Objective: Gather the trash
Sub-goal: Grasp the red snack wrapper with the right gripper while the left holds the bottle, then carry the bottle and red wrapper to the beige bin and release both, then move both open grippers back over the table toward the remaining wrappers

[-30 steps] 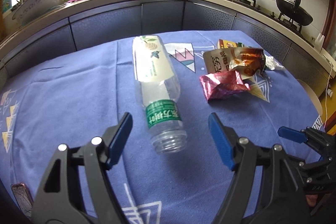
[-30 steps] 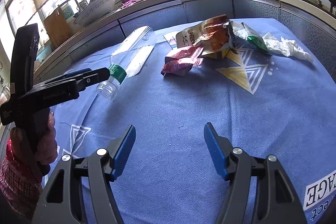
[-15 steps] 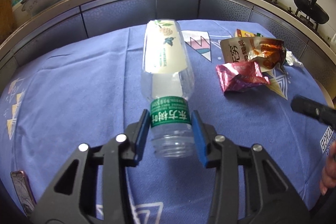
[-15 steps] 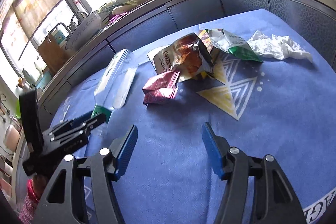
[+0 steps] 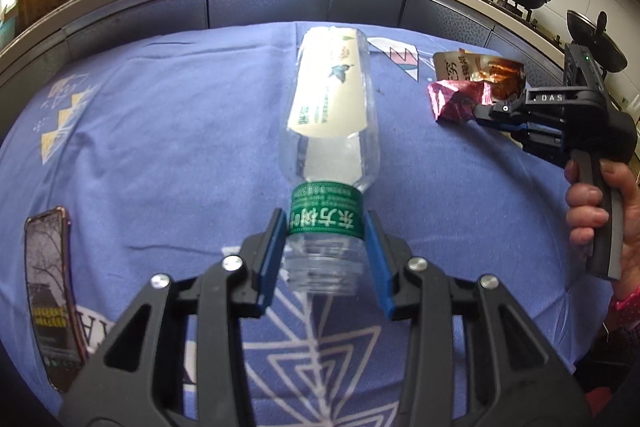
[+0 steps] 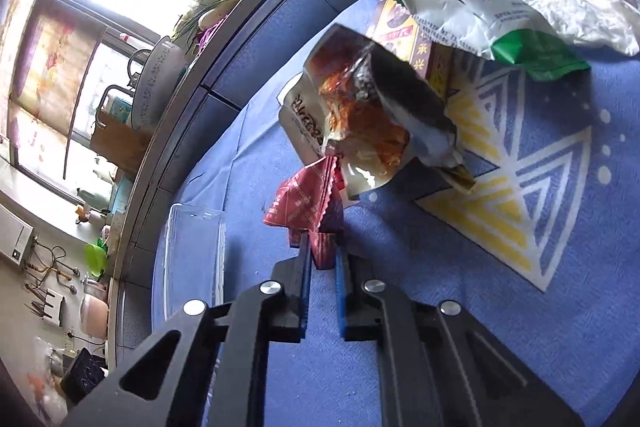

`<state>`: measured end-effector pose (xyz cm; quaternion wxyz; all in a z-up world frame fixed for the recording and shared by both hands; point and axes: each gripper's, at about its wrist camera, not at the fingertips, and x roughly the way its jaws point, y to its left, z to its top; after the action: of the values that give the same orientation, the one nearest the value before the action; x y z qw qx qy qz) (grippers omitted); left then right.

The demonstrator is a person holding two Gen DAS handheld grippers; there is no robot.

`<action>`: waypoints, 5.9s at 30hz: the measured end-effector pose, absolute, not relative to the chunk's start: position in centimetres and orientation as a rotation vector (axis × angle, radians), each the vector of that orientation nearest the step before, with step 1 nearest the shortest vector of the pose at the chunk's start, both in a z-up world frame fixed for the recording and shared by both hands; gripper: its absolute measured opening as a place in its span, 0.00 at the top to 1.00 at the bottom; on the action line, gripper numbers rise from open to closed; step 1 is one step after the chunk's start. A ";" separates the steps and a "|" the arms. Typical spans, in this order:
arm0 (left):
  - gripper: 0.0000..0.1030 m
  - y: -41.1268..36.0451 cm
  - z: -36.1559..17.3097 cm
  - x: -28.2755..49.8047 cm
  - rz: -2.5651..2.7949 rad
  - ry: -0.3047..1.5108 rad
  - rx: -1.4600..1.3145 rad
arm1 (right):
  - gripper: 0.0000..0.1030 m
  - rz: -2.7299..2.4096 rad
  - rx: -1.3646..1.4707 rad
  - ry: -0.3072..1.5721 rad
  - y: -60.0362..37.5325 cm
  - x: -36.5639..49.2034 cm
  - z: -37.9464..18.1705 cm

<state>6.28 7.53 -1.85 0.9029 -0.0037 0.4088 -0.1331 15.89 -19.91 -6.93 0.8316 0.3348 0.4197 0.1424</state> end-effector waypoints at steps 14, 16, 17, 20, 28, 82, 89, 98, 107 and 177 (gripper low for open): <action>0.36 6.0 -0.7 6.0 -0.269 0.777 0.072 | 0.93 0.381 0.689 0.963 -18.6 6.7 -8.0; 0.36 5.9 -0.7 6.3 -0.260 0.776 0.083 | 0.93 0.371 0.676 0.970 -18.5 6.1 -8.1; 0.36 5.9 -0.7 6.5 -0.257 0.775 0.083 | 0.92 0.366 0.671 0.973 -18.5 5.9 -8.1; 0.49 5.9 -0.5 7.1 -0.250 0.769 0.088 | 0.89 0.343 0.610 0.958 -18.3 5.5 -7.6; 0.78 5.6 -0.6 7.4 -0.259 0.770 0.089 | 0.36 0.299 0.313 0.859 -15.9 4.0 -5.2; 0.62 -0.6 4.9 6.2 -0.529 0.756 -0.018 | 0.86 0.237 0.101 0.756 -19.3 1.8 -4.0; 0.62 -6.1 7.1 4.9 -0.639 0.733 0.046 | 0.86 0.153 0.233 0.706 -26.1 -0.8 -3.4; 0.62 -15.7 8.3 4.7 -0.796 0.734 0.142 | 0.86 0.013 0.336 0.623 -34.1 -4.2 -3.4; 0.62 -28.6 7.7 4.4 -0.998 0.757 0.261 | 0.86 -0.183 0.418 0.570 -43.4 -8.1 -4.5; 0.31 -10.7 0.1 10.2 -0.382 0.808 0.160 | 0.37 -0.030 0.412 0.602 -33.5 0.5 -1.8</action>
<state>10.20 -10.72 0.10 0.8987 0.0771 0.3902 -0.1847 0.51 -33.46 -1.81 0.9341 0.2017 0.2941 -0.0146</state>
